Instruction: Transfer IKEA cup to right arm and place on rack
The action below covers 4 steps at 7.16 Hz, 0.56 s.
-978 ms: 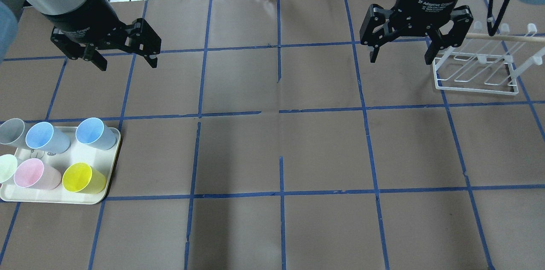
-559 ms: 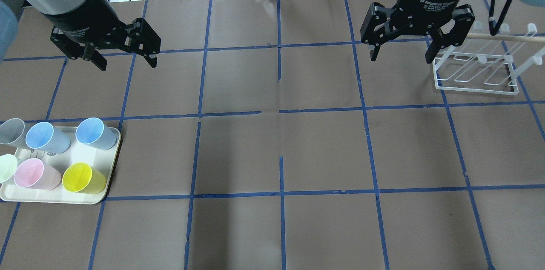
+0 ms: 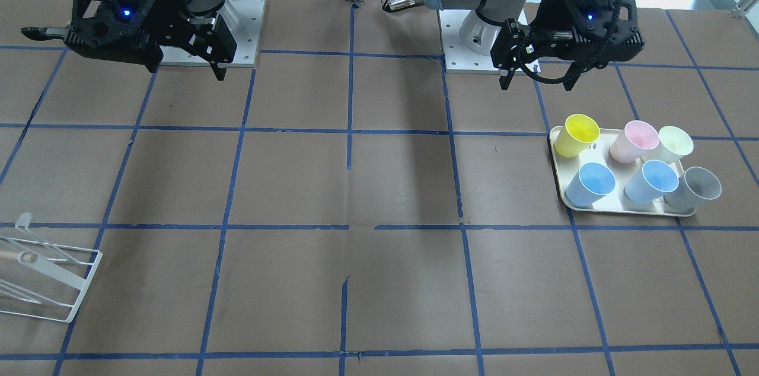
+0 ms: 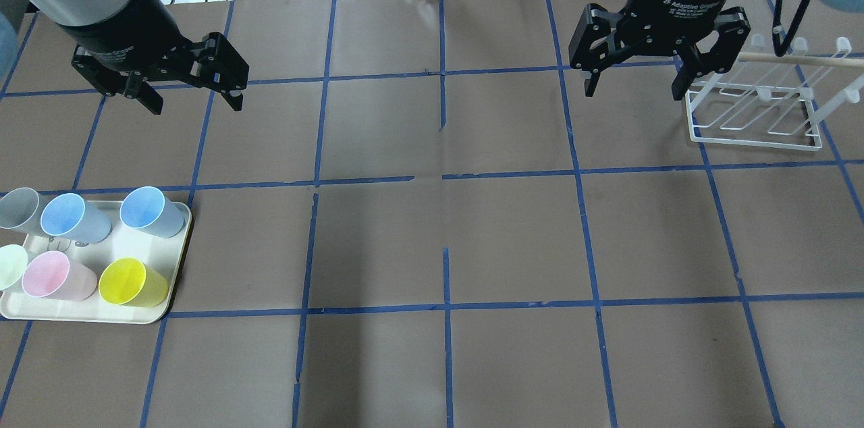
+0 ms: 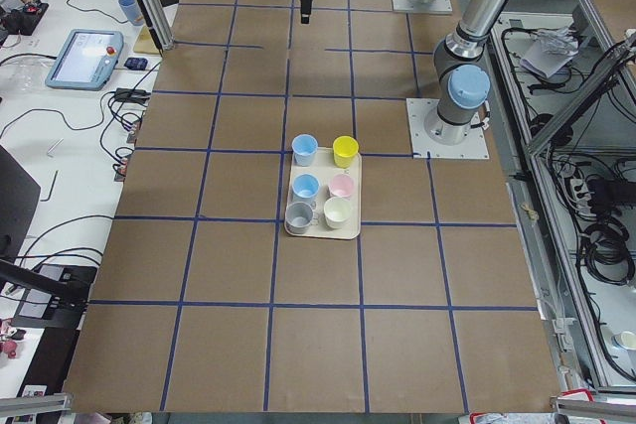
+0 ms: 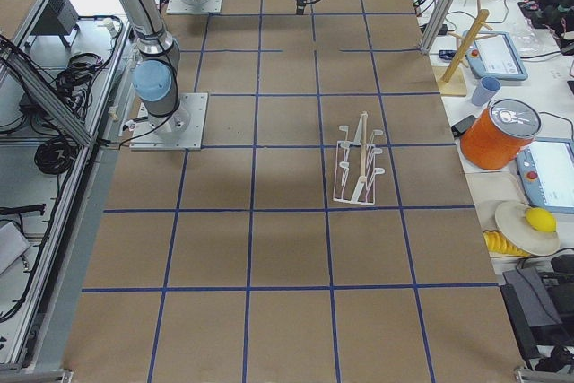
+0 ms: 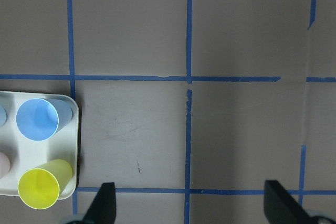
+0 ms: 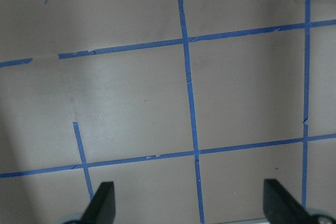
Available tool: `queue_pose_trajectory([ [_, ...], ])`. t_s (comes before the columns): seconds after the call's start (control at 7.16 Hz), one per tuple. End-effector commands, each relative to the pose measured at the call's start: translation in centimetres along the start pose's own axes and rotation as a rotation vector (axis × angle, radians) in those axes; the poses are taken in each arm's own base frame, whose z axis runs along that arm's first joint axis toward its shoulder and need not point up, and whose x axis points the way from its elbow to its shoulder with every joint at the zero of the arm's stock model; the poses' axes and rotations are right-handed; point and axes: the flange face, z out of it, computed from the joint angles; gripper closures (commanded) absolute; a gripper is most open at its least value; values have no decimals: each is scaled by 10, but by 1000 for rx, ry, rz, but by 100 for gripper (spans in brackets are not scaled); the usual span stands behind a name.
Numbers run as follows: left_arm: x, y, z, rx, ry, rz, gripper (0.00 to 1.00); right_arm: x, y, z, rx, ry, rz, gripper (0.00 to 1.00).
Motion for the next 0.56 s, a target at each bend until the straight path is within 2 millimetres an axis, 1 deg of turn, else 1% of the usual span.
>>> queue_pose_trajectory([
  [0.0, -71, 3, 50, -93, 25, 55, 0, -1, 0, 0, -1, -1, -1, 0],
  [0.14, -115, 11, 80, -112, 41, 74, 0, -1, 0, 0, -1, -1, -1, 0],
  [0.28, -160, 22, 103, -124, 56, 172, 0, -1, 1, 0, -1, 0, -2, 0],
  [0.42, -212, 45, 134, -151, 98, 201, 0, -1, 1, 0, -1, 0, -2, 0],
])
